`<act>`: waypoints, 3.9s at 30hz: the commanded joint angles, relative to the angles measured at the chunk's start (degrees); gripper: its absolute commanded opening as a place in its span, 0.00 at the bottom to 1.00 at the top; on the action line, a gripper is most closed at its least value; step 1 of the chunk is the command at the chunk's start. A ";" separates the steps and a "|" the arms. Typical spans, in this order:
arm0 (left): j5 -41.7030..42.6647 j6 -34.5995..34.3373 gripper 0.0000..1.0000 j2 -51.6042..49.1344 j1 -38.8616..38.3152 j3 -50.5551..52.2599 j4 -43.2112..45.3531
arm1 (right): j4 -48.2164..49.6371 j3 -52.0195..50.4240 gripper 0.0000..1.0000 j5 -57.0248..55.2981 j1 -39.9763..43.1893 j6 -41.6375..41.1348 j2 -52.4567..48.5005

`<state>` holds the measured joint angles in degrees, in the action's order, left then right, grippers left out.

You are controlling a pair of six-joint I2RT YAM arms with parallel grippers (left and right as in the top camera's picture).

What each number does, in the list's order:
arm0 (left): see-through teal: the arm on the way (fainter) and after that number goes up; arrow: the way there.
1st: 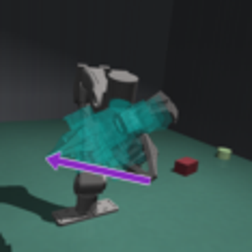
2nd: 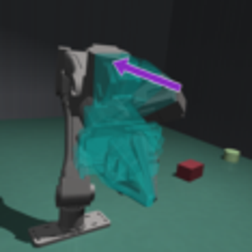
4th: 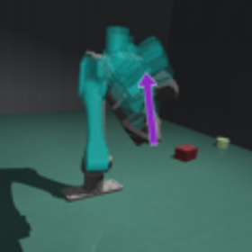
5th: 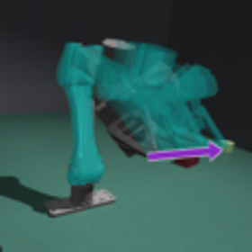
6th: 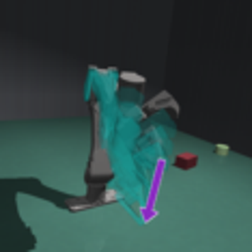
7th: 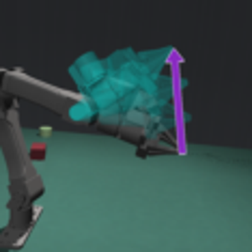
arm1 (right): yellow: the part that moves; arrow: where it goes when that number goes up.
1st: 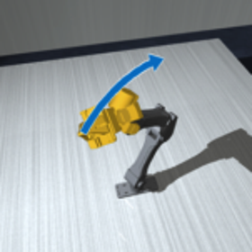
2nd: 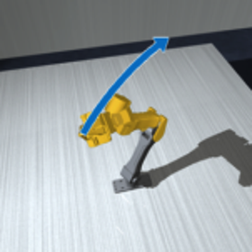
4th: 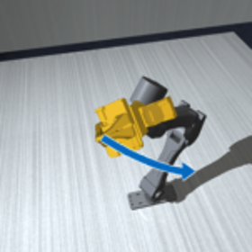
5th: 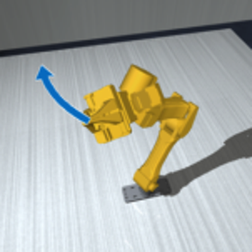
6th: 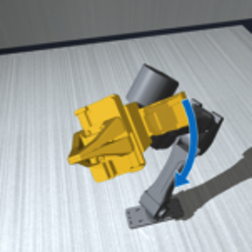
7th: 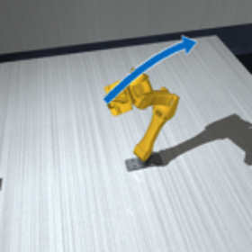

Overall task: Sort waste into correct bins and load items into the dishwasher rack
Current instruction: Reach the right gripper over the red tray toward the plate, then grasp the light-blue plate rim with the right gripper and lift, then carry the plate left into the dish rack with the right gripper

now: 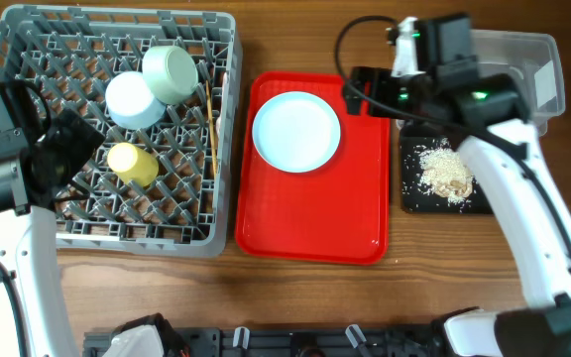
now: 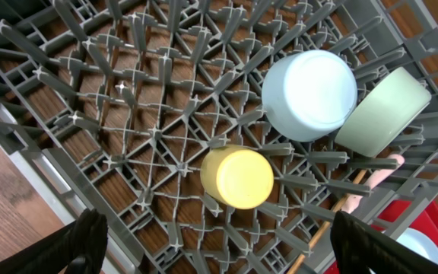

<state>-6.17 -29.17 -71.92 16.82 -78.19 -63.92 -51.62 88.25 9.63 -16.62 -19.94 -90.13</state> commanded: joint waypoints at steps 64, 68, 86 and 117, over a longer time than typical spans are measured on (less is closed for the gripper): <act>-0.33 0.48 0.95 0.13 0.57 -0.57 0.85 | -5.46 20.90 0.04 -36.83 -17.79 -14.56 -11.61; -0.33 0.48 0.94 0.13 0.57 -0.57 0.85 | -6.43 20.90 0.05 -41.57 -23.19 -19.67 -14.69; -0.33 0.48 0.91 0.13 0.57 -0.57 0.61 | -10.36 20.90 0.05 -40.96 -31.80 -40.22 -24.11; -0.33 0.46 0.91 0.13 0.57 -0.57 0.63 | 6.99 20.87 0.45 -4.28 -28.61 -32.39 -33.09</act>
<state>-6.17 -29.17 -71.94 16.95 -78.19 -63.31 -44.29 108.16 7.11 -45.76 -53.74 -122.80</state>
